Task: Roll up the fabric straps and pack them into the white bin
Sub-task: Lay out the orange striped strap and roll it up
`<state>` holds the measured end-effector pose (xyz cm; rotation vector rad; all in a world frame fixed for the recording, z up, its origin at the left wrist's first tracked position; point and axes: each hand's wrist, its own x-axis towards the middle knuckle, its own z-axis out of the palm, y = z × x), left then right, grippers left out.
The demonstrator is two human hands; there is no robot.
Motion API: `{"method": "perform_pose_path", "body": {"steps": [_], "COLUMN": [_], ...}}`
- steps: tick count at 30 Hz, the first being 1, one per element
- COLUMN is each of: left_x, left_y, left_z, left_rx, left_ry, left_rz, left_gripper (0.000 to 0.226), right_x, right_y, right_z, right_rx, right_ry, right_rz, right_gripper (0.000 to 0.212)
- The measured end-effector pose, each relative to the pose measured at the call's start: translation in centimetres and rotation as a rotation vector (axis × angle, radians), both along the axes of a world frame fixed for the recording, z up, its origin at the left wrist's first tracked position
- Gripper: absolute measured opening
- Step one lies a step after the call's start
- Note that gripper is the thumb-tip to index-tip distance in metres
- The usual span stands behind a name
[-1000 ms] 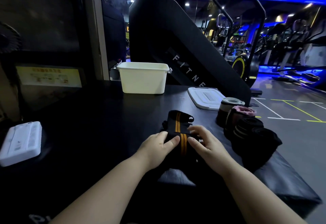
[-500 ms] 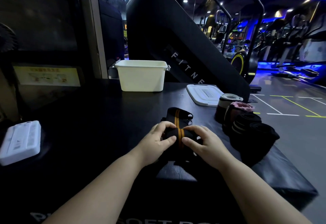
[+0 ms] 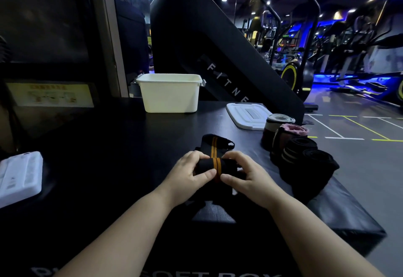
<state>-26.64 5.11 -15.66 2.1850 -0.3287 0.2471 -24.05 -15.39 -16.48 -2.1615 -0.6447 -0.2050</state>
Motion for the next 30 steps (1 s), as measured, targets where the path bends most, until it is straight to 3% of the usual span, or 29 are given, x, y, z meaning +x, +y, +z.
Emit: {"method": "perform_pose_path", "body": {"steps": [4, 8, 13, 17, 22, 27, 30], "left_x": [0.00, 0.10, 0.27, 0.30, 0.25, -0.22, -0.16], "left_y": [0.45, 0.41, 0.27, 0.16, 0.08, 0.36, 0.37], "left_z": [0.11, -0.12, -0.09, 0.04, 0.39, 0.20, 0.27], "left_rx": [-0.044, -0.084, -0.073, -0.074, -0.085, -0.107, -0.165], "left_ry": [0.061, 0.074, 0.058, 0.083, 0.062, 0.066, 0.102], "left_rz": [-0.101, -0.071, -0.051, -0.028, -0.008, -0.053, -0.062], "left_gripper": [0.051, 0.043, 0.033, 0.041, 0.029, 0.041, 0.033], "right_x": [0.26, 0.31, 0.04, 0.25, 0.10, 0.04, -0.16], "right_y": [0.15, 0.18, -0.19, -0.39, -0.14, -0.10, 0.03], "right_z": [0.07, 0.18, 0.47, 0.27, 0.35, 0.49, 0.67], "right_rx": [0.053, 0.078, 0.089, 0.120, 0.144, 0.178, 0.141], "right_ry": [0.014, 0.013, 0.020, 0.065, 0.070, 0.064, 0.030], "right_rz": [-0.014, -0.043, 0.000, 0.010, 0.015, -0.017, -0.043], "right_gripper": [0.029, 0.025, 0.045, 0.049, 0.037, 0.020, 0.021]}}
